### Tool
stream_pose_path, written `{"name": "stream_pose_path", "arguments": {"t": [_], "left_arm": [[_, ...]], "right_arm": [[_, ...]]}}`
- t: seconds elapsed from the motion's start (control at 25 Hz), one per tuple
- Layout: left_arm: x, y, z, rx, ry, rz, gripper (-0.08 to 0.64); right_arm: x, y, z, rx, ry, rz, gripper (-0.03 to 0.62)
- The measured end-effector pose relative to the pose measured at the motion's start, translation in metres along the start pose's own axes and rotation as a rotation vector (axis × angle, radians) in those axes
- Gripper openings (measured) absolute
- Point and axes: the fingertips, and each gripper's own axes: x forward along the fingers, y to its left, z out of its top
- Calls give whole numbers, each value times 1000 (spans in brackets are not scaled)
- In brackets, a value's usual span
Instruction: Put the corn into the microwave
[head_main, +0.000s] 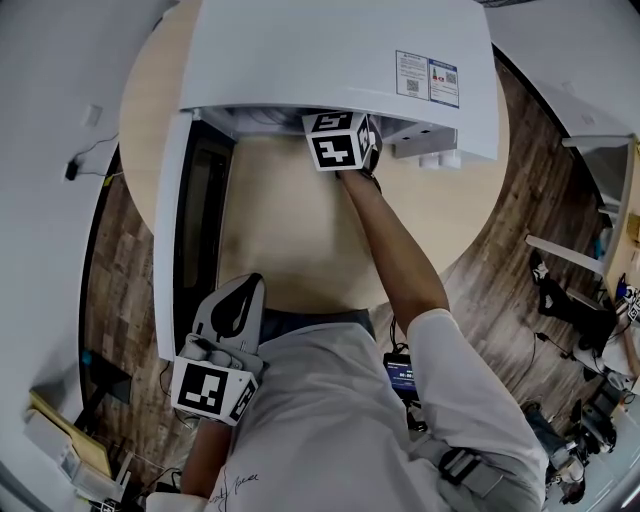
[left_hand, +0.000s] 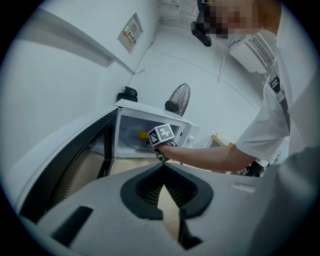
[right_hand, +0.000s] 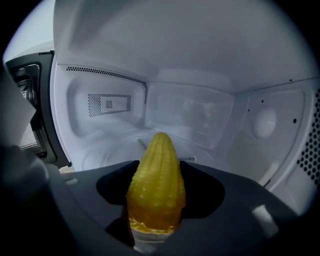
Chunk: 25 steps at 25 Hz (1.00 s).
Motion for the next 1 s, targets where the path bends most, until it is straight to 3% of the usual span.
{"name": "stream_pose_path", "arguments": {"t": [1.0], "left_arm": [[-6, -5, -2, 3, -11, 9, -9]], "right_arm": [[2, -2, -3, -56, 9, -77, 267]]}}
